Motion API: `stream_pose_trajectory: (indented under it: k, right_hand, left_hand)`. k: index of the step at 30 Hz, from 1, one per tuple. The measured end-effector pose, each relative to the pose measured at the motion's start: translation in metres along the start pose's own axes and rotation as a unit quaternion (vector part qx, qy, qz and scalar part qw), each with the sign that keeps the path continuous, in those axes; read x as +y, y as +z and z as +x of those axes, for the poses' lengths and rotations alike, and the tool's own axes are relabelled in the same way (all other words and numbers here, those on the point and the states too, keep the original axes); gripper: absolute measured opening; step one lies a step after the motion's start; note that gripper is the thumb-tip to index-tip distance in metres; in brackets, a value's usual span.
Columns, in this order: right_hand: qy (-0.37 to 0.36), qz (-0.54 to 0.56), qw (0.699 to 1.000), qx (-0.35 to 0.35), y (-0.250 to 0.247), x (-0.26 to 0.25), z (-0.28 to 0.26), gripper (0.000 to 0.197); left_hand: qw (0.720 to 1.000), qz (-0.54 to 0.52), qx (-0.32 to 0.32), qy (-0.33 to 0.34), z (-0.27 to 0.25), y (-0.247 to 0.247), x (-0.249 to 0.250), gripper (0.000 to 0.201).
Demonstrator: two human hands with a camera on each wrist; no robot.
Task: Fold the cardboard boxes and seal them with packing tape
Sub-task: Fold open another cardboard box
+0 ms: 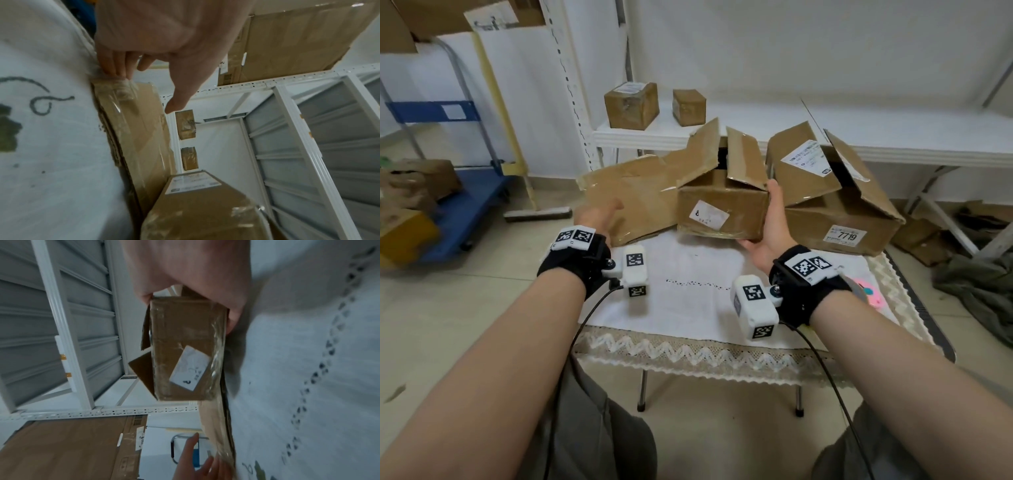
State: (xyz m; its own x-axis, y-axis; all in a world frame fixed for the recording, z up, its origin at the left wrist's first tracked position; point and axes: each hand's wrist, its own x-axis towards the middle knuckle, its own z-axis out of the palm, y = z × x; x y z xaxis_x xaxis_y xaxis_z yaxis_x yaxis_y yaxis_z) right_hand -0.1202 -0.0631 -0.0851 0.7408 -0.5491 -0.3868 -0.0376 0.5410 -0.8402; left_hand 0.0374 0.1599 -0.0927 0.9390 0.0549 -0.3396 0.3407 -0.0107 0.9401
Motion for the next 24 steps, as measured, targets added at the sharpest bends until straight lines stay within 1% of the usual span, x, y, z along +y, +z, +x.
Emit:
stream_pose_trajectory:
  k: [2, 3, 4, 6, 7, 8, 10, 11, 12, 14, 17, 19, 21, 23, 24]
  right_hand:
    - [0.017, 0.013, 1.000, 0.000, -0.005, 0.005, 0.015, 0.119]
    - [0.033, 0.009, 0.999, -0.006, -0.004, 0.004, 0.009, 0.123]
    - [0.045, -0.005, 0.999, -0.010, -0.001, 0.001, -0.002, 0.117]
    - [0.055, -0.028, 0.998, -0.019, 0.003, -0.004, -0.019, 0.081]
    - [0.055, -0.029, 0.998, -0.023, 0.003, -0.004, -0.022, 0.067]
    - [0.052, -0.025, 0.998, -0.023, 0.002, -0.004, -0.022, 0.060]
    - [0.043, -0.008, 0.999, -0.023, 0.002, -0.003, -0.022, 0.054]
    - [0.038, -0.003, 0.999, -0.025, 0.002, -0.003, -0.024, 0.052]
    - [0.036, 0.002, 0.999, -0.028, 0.002, -0.002, -0.024, 0.048]
    - [0.037, 0.009, 0.999, -0.034, 0.000, -0.001, -0.023, 0.040]
    - [0.036, 0.017, 0.999, -0.032, -0.003, -0.006, -0.022, 0.036]
    - [0.040, 0.019, 0.999, -0.028, -0.004, -0.007, -0.020, 0.036]
    - [0.043, 0.014, 0.999, -0.027, -0.004, -0.005, -0.019, 0.041]
    - [0.048, 0.002, 0.998, -0.034, -0.005, -0.001, -0.016, 0.049]
    - [0.049, -0.006, 0.998, -0.034, -0.005, -0.001, -0.018, 0.050]
  left_hand:
    - [1.000, -0.021, -0.002, -0.009, 0.004, -0.002, 0.000, 0.022]
    - [0.999, -0.035, -0.007, -0.015, 0.006, -0.003, 0.002, 0.025]
    - [0.998, -0.054, -0.019, -0.032, 0.008, -0.006, 0.004, 0.030]
    - [0.994, -0.078, -0.057, -0.059, 0.016, -0.008, 0.003, 0.040]
    - [0.992, -0.077, -0.070, -0.068, 0.015, -0.007, 0.002, 0.041]
    - [0.992, -0.080, -0.071, -0.074, 0.014, -0.006, 0.003, 0.036]
    - [0.992, -0.088, -0.063, -0.071, 0.001, 0.000, 0.008, 0.021]
    - [0.993, -0.088, -0.054, -0.058, -0.004, 0.003, 0.011, 0.019]
    - [0.995, -0.085, -0.045, -0.033, -0.010, 0.005, 0.014, 0.024]
    - [0.996, -0.083, -0.018, 0.035, -0.009, 0.005, 0.019, 0.040]
    - [0.986, -0.119, 0.060, 0.098, -0.010, -0.003, 0.032, 0.056]
    - [0.976, -0.130, 0.092, 0.149, -0.020, -0.010, 0.040, 0.059]
    - [0.962, -0.145, 0.125, 0.193, -0.023, -0.019, 0.043, 0.054]
    - [0.950, -0.166, 0.146, 0.219, -0.022, -0.031, 0.045, 0.051]
    - [0.948, -0.175, 0.150, 0.219, -0.022, -0.036, 0.047, 0.051]
